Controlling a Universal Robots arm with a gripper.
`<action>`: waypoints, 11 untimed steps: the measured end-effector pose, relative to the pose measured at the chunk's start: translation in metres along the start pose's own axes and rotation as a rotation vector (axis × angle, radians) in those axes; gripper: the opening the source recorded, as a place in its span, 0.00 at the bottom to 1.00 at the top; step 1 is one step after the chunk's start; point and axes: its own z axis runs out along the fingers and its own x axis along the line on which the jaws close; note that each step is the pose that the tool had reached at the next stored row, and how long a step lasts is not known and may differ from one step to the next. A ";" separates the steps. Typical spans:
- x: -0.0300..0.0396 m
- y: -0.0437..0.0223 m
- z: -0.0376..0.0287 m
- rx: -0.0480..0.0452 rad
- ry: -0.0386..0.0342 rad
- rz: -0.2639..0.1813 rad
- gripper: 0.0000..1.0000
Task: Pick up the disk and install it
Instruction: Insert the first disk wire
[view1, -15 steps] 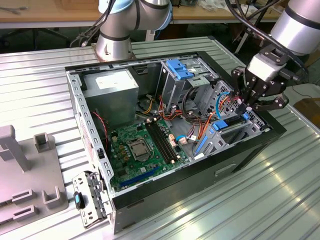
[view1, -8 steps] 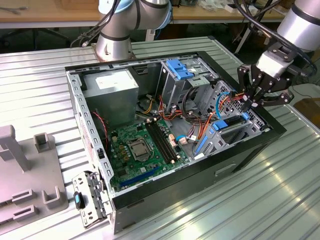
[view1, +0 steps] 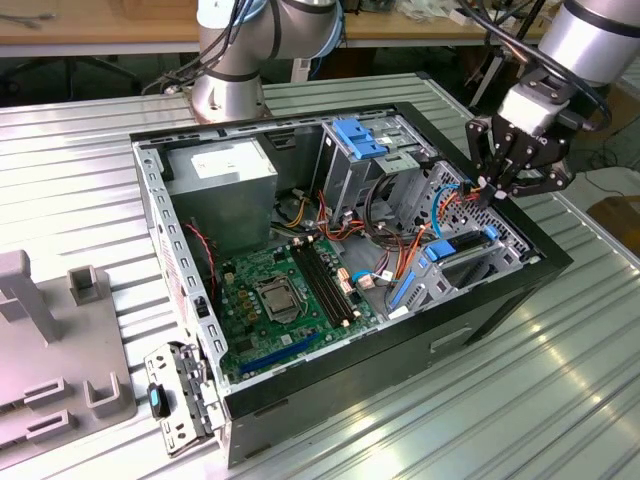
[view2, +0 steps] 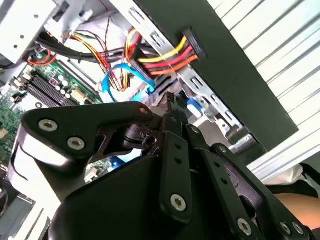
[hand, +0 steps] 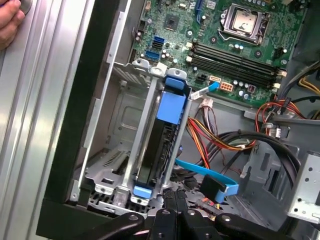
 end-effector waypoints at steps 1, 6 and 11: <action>-0.0020 -0.0013 0.0000 -0.0004 0.0013 0.000 0.11; -0.0035 -0.0026 0.0004 0.0007 -0.0015 -0.063 0.11; -0.0041 -0.0069 0.0008 0.0024 -0.0056 -0.136 0.11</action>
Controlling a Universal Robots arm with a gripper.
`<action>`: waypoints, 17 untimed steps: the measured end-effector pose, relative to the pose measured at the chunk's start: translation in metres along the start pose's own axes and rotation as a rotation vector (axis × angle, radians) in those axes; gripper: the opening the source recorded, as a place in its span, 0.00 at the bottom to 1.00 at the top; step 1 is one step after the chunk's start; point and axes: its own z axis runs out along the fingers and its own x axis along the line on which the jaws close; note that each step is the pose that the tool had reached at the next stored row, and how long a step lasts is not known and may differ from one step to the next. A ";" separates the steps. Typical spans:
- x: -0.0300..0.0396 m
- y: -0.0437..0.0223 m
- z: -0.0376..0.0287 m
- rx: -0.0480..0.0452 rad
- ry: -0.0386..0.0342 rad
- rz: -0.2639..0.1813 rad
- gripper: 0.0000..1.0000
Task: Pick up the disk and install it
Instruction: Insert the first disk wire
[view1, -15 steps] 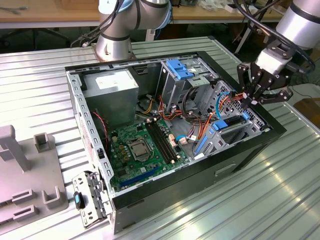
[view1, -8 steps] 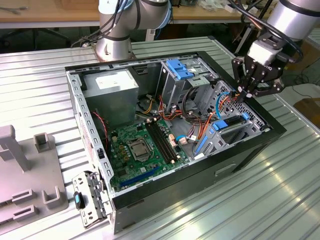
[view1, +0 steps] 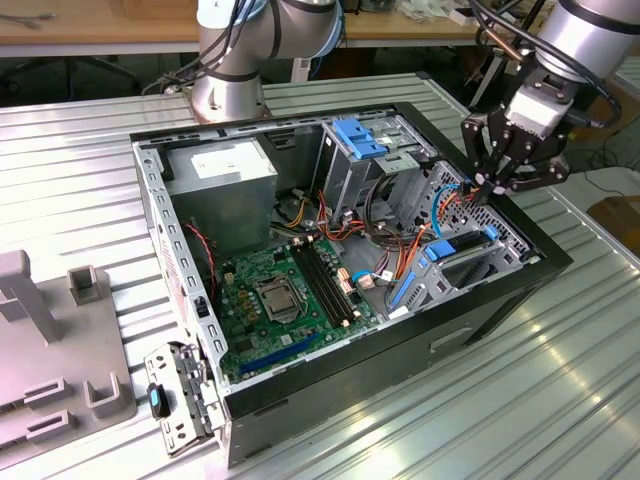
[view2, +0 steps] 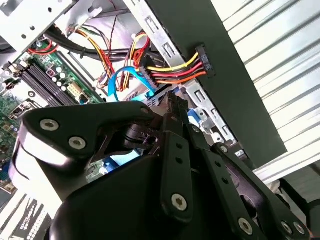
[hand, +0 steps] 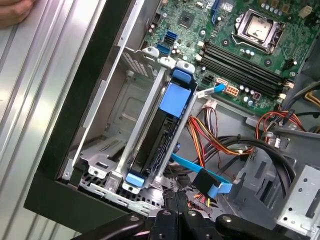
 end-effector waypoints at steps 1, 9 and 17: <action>-0.0003 -0.0024 0.0001 0.0000 0.0000 0.000 0.11; -0.0164 -0.0116 0.0003 -0.0030 0.0068 -0.003 0.11; -0.0171 -0.0155 0.0006 -0.0029 0.0066 -0.007 0.11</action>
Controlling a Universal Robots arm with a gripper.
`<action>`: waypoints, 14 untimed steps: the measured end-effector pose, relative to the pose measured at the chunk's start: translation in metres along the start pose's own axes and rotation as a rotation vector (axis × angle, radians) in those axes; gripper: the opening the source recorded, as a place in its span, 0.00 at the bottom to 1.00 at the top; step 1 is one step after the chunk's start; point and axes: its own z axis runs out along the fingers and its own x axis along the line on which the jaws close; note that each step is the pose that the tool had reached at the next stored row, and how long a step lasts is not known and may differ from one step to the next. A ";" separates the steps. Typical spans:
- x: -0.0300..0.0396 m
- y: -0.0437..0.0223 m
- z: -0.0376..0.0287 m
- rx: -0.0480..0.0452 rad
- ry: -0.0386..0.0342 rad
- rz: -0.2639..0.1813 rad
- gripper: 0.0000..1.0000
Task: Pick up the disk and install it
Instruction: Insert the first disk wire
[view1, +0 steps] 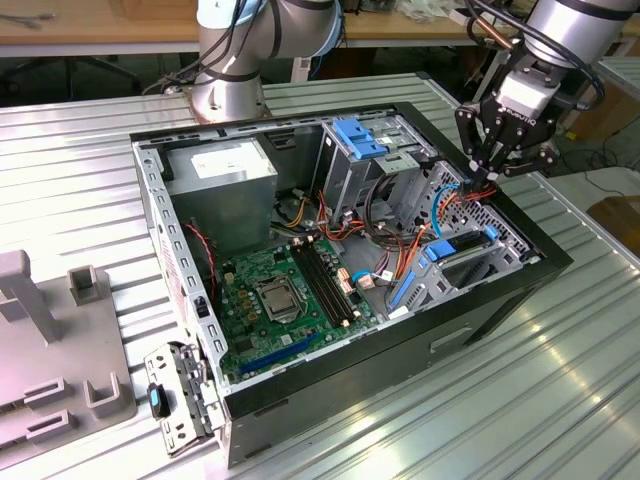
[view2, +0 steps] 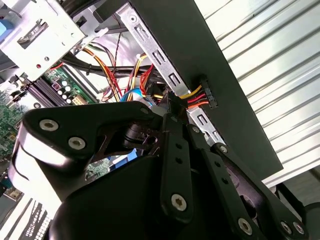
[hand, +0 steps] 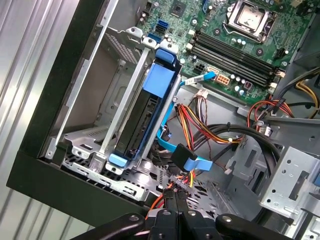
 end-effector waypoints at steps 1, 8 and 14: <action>0.0000 -0.0003 0.0002 0.0000 0.0000 -0.001 0.11; 0.0000 -0.0003 0.0002 0.0001 -0.0001 -0.003 0.11; 0.0002 -0.0006 0.0002 0.0005 -0.0009 -0.018 0.11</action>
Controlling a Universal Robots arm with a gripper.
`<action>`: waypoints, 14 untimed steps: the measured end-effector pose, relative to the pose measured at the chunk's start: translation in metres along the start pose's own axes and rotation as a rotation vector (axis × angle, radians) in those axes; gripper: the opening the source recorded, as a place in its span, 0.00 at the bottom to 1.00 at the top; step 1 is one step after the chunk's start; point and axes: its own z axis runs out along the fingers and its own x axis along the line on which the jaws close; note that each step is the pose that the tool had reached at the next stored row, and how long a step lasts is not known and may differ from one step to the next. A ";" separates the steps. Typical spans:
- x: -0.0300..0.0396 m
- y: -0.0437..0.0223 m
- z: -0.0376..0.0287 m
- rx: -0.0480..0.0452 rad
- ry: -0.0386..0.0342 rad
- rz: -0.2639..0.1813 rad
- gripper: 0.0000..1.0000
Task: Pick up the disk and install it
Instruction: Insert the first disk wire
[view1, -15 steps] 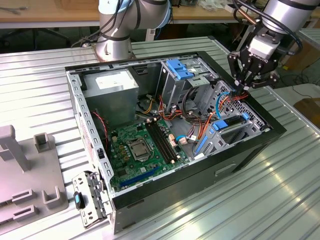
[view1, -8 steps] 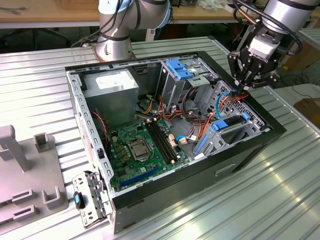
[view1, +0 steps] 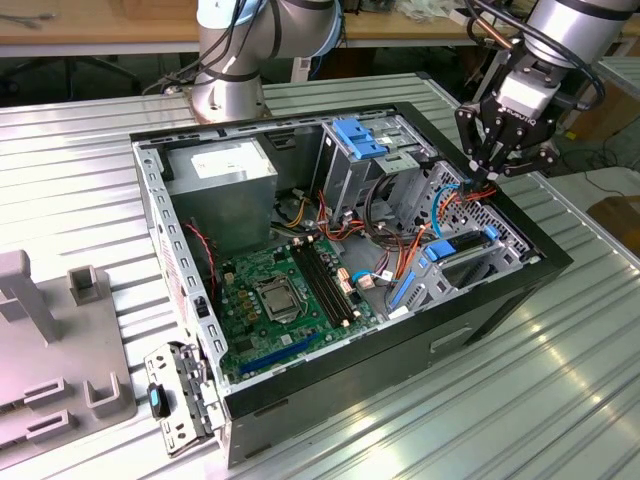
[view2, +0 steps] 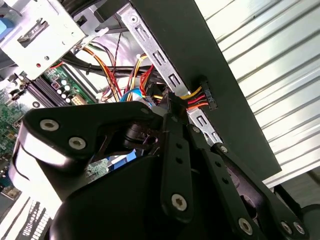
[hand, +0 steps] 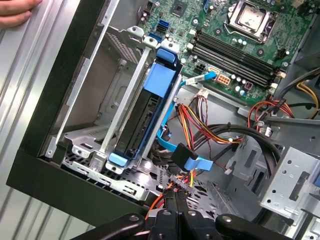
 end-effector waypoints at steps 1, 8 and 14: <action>0.0001 -0.0002 0.0001 0.0011 -0.0019 -0.034 0.11; -0.0017 -0.0024 -0.0074 -0.0066 -0.0076 -0.083 0.11; -0.0055 -0.0050 -0.0101 -0.0054 -0.0104 -0.132 0.11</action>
